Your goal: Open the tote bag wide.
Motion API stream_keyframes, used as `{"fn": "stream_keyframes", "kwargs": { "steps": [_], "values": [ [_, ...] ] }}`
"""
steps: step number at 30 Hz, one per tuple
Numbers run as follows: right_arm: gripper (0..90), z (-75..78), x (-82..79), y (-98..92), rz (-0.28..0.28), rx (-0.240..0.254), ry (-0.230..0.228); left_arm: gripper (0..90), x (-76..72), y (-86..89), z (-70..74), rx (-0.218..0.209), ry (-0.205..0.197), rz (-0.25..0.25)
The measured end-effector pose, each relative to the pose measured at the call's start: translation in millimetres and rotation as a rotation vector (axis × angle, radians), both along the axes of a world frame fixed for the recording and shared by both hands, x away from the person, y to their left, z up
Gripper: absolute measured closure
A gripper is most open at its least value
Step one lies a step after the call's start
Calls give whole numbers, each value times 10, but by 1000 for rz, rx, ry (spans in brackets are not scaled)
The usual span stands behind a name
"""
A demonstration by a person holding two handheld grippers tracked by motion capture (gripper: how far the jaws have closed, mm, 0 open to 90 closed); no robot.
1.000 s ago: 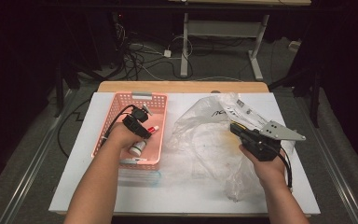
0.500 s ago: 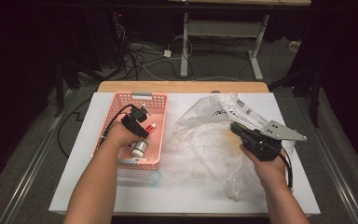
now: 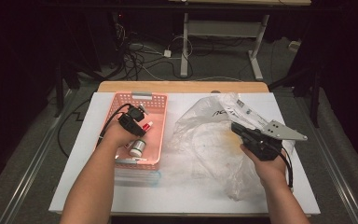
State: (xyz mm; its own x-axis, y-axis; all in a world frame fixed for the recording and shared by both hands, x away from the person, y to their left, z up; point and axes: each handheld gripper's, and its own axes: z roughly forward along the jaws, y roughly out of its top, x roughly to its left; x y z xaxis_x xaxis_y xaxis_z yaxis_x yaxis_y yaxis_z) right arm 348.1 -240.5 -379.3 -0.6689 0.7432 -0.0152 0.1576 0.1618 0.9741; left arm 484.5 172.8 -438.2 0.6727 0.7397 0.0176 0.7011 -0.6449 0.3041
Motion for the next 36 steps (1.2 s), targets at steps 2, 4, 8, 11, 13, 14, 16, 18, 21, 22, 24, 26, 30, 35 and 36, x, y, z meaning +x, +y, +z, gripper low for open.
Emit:
{"fn": "stream_keyframes", "kwargs": {
  "steps": [2, 4, 8, 11, 13, 14, 16, 18, 21, 22, 24, 26, 30, 35, 36],
  "values": [
    [900, 1, 0, -1, 2, -1, -4, 669, -15, 27, 28, -4, -18, 11],
    [900, 3, -1, -6, 3, -3, -5, 669, -34, 61, 48, -6, -30, 24],
    [900, 3, -2, -11, 5, 0, -4, 669, -82, 144, 75, -39, -44, 57],
    [900, 5, -4, -11, 5, -2, -5, 669, -127, 203, 90, -53, -53, 65],
    [900, 7, -7, -12, 4, -1, -2, 669, -161, 242, 93, -76, -63, 80],
    [900, 7, -7, -11, 3, -1, -2, 669, -177, 258, 98, -87, -68, 86],
    [900, 7, -8, -11, 2, -4, -3, 669, -213, 279, 116, -108, -85, 90],
    [900, 7, -10, -9, 1, -5, -3, 669, -245, 288, 141, -120, -97, 87],
    [900, 7, -11, -5, 4, -2, -4, 669, -297, 290, 182, -140, -119, 93],
    [900, 8, -13, -2, 4, -1, -2, 669, -314, 290, 199, -146, -125, 92],
    [900, 9, -16, 2, 5, 2, 0, 669, -352, 286, 231, -154, -143, 95],
    [900, 12, -18, 3, 4, 2, -3, 669, -388, 287, 256, -169, -160, 93],
    [900, 21, -25, -5, 5, -3, -9, 669, -452, 306, 302, -192, -195, 101],
    [900, 37, -32, -18, 6, 3, -16, 669, -554, 326, 346, -246, -237, 110],
    [900, 39, -31, -21, 7, 6, -18, 668, -583, 329, 351, -264, -251, 114]
  ]
}}
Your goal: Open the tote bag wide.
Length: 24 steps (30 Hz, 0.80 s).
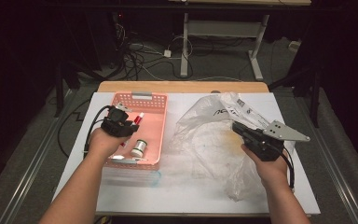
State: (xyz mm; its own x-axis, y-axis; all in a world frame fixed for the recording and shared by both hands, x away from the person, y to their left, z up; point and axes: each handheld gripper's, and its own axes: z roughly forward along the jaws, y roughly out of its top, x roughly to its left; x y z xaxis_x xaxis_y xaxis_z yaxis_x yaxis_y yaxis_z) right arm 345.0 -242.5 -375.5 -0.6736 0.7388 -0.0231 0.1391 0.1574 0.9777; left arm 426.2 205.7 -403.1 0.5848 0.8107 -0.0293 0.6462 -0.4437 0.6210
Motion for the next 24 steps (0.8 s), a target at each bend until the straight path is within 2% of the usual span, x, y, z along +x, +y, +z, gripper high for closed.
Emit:
{"fn": "stream_keyframes", "kwargs": {
  "steps": [2, 5, 10, 13, 15, 18, 21, 24],
  "values": [
    [900, 3, -3, -2, 0, 3, -1, 668, -55, 11, 13, -19, -22, 3],
    [900, 6, -8, 0, -1, 3, 2, 668, -137, 28, 26, -23, -49, -3],
    [900, 1, -7, 10, 3, -2, -1, 668, -256, 59, 22, -77, -95, 10],
    [900, 0, -8, 15, 4, 0, 2, 668, -316, 40, 17, -57, -126, 13],
    [900, 3, -15, 20, 6, -3, 3, 668, -338, 39, 22, -79, -127, 11],
    [900, 4, -16, 23, 5, -5, 1, 668, -372, 22, 35, -71, -131, 11],
    [900, 3, -16, 18, 5, -6, 1, 669, -415, 16, 35, -101, -131, 16],
    [900, 7, -19, 10, 6, -7, -2, 668, -471, 8, 22, -109, -144, 13]
  ]
}}
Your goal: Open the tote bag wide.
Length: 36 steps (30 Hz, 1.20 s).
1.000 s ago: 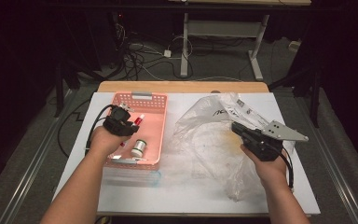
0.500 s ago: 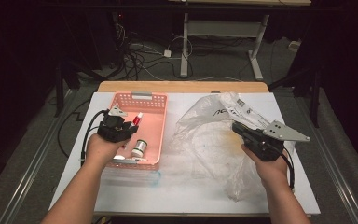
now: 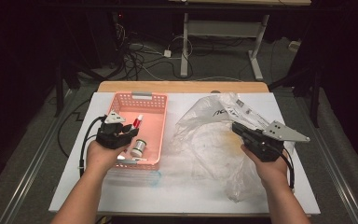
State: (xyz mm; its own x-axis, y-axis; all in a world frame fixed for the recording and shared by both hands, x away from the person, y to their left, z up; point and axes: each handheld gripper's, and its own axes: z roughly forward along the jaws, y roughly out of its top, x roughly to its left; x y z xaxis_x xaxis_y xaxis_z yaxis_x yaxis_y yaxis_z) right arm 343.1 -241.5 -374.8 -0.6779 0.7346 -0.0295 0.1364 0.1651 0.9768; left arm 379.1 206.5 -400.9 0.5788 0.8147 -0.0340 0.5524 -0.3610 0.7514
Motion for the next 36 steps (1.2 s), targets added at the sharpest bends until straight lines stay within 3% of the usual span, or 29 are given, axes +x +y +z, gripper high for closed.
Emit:
{"fn": "stream_keyframes", "kwargs": {
  "steps": [11, 16, 24, 30, 36],
  "values": [
    [900, -1, -5, 12, 1, -3, 3, 669, -216, -85, -18, -55, -70, -19],
    [900, -2, -4, 3, -1, -3, 3, 669, -264, -101, -26, -82, -90, -26],
    [900, -33, 18, 12, -2, -9, 12, 669, -299, -151, 0, -91, -111, -50],
    [900, -28, 2, 29, 1, -4, 16, 669, -374, -232, 78, -87, -143, -67],
    [900, -24, 9, 27, 7, 0, 6, 669, -450, -308, 186, -123, -167, -94]
  ]
}}
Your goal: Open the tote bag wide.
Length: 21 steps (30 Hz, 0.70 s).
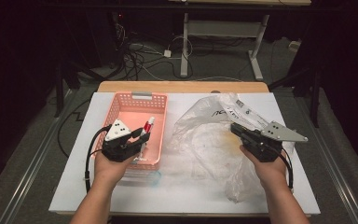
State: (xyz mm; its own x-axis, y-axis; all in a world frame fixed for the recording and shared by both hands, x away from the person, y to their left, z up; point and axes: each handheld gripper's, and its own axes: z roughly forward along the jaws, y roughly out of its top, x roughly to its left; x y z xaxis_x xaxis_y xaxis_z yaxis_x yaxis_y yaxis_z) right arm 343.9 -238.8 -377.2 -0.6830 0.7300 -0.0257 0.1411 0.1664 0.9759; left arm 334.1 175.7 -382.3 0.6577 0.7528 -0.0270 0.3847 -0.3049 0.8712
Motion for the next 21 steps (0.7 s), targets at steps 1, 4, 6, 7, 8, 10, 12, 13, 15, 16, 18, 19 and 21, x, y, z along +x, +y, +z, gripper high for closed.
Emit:
{"fn": "stream_keyframes", "kwargs": {
  "steps": [1, 4, 6, 7, 8, 10, 12, 13, 15, 16, 18, 19, 21],
  "values": [
    [900, 2, -2, 1, -1, 1, 1, 669, -10, -16, 12, -1, 1, -3],
    [900, 8, -6, -2, 1, 2, 0, 669, -37, -55, 40, -13, 1, -15],
    [900, 11, -6, -1, 1, 5, -1, 669, -54, -81, 57, -14, -1, -22],
    [900, 13, -7, -2, 0, 6, 0, 669, -62, -97, 64, -20, -2, -26],
    [900, 13, -7, -2, 0, 6, 0, 669, -71, -111, 70, -26, -3, -33],
    [900, 12, -6, -3, -1, 7, 0, 669, -92, -147, 82, -28, -4, -46],
    [900, 12, -5, -2, 1, 7, 0, 669, -114, -194, 92, -26, -8, -60],
    [900, 11, -5, -2, 0, 8, 1, 669, -126, -217, 97, -29, -9, -70],
    [900, 13, -5, -4, 0, 9, 2, 669, -151, -266, 106, -34, -13, -84],
    [900, 14, -5, -2, -3, 10, 1, 669, -164, -291, 109, -35, -17, -91],
    [900, 16, -5, -5, -1, 6, -2, 669, -191, -339, 117, -28, -22, -102],
    [900, 16, -6, -3, 0, 4, -4, 669, -204, -362, 119, -27, -23, -107],
    [900, 18, -8, 1, 1, 4, -2, 669, -223, -405, 117, -34, -22, -121]
  ]
}}
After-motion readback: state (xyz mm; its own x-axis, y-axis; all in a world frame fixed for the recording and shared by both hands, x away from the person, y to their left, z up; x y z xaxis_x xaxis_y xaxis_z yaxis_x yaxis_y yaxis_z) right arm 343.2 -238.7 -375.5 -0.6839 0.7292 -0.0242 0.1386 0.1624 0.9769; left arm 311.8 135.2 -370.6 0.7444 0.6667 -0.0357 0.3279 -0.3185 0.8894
